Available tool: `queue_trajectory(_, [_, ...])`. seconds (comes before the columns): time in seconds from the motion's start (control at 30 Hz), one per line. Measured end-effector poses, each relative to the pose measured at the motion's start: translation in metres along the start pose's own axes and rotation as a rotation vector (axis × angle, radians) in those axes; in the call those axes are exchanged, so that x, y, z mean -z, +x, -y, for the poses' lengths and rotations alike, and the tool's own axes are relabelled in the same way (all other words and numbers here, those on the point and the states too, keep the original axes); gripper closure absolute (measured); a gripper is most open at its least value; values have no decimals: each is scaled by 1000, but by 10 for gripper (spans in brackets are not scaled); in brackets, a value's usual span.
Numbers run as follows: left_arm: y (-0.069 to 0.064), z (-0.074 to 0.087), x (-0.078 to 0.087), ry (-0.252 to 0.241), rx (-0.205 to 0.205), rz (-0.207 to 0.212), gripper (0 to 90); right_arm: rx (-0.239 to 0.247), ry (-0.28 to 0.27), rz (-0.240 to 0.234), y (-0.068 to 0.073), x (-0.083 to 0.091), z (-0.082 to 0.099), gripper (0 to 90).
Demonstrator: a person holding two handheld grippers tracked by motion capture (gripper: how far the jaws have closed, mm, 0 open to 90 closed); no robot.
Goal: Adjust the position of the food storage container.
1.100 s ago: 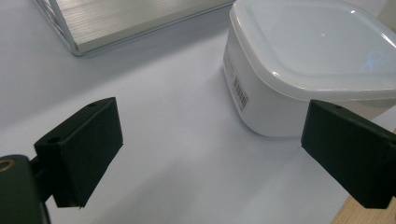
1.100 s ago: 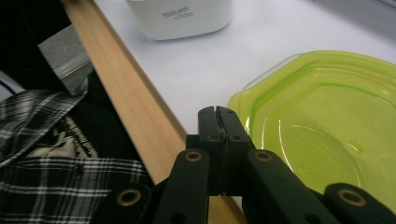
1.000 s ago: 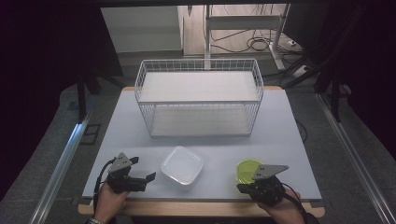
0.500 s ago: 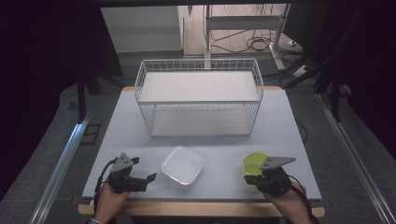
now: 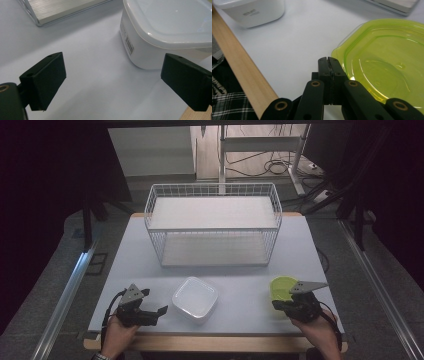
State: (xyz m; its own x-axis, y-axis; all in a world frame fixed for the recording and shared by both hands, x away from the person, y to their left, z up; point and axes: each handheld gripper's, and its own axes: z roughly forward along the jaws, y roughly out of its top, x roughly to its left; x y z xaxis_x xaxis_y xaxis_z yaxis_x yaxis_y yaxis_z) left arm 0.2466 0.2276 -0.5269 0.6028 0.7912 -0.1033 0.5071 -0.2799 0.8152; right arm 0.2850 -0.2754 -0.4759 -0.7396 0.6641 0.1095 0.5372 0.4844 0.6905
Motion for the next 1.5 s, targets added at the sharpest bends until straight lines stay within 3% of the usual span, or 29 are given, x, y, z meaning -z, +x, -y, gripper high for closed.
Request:
queue_trajectory(0.33, [0, 0, -1, 6, 1, 5, 58, -54, -30, 40, -19, 7, 5, 899])
queue_trajectory(0.6, [2, -3, 1, 12, 56, 39, 93, -29, -16, 60, -7, 2, 3, 871])
queue_trajectory(0.77, [6, -4, -2, 37, 52, 39, 218, 23, -20, 62, 6, 1, -2, 886])
queue_trajectory(0.9, [7, -7, -5, 46, 51, 72, 385, 35, -28, 55, 15, -4, -6, 891])
queue_trajectory(1.03, [5, -10, -12, 67, 43, 79, 518, 42, -21, 37, 19, -9, -8, 885])
queue_trajectory(1.1, [0, -14, -21, 95, 6, 59, 578, 53, -17, 26, 24, -13, -10, 886])
queue_trajectory(1.17, [-3, -16, -25, 97, 1, 56, 608, 58, -17, 23, 26, -15, -11, 886])
queue_trajectory(1.3, [-9, -19, -34, 127, -17, 36, 758, 66, -27, 9, 34, -21, -16, 892])
queue_trajectory(1.5, [-13, -20, -35, 138, -15, 48, 849, 58, -32, -28, 45, -30, -20, 897])
